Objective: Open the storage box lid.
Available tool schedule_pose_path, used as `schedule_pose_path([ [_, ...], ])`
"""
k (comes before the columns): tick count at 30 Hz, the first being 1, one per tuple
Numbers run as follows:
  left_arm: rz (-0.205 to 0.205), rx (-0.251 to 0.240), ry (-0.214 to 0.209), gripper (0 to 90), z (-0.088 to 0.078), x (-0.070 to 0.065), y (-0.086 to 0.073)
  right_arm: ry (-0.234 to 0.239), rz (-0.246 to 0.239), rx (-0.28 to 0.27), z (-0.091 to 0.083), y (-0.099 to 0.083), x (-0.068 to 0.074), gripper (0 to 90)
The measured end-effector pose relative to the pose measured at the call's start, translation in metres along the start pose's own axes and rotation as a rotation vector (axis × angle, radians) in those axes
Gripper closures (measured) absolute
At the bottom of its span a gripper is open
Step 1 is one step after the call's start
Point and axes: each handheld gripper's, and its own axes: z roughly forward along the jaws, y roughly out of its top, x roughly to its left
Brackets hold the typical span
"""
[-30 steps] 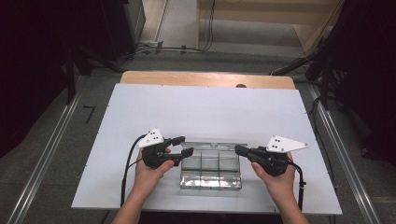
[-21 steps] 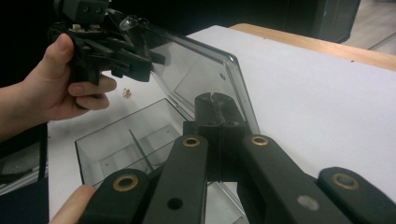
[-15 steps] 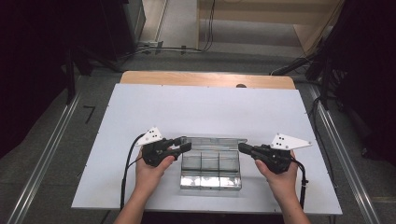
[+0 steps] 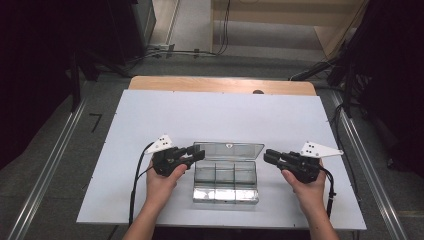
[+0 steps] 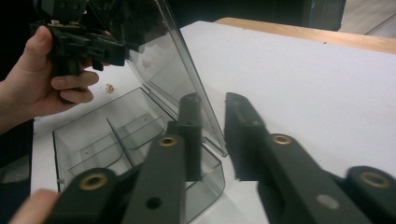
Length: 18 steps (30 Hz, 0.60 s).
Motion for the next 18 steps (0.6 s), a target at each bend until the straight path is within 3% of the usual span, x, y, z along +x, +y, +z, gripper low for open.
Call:
schedule_pose_path([
  [5, -0.01, -0.002, -0.001, 63.9, 0.001, 0.001, 0.0, -0.007, 0.006, 0.019, 0.014, 0.001, 0.001, 63.4],
  [12, -0.026, -0.001, 0.009, 63.4, 0.002, 0.002, -0.004, -0.019, 0.041, 0.013, 0.029, 0.0, 0.001, 63.7],
  [18, -0.041, 0.001, 0.018, 63.9, 0.004, 0.003, -0.006, -0.015, 0.039, 0.023, 0.039, -0.002, 0.005, 65.6],
])
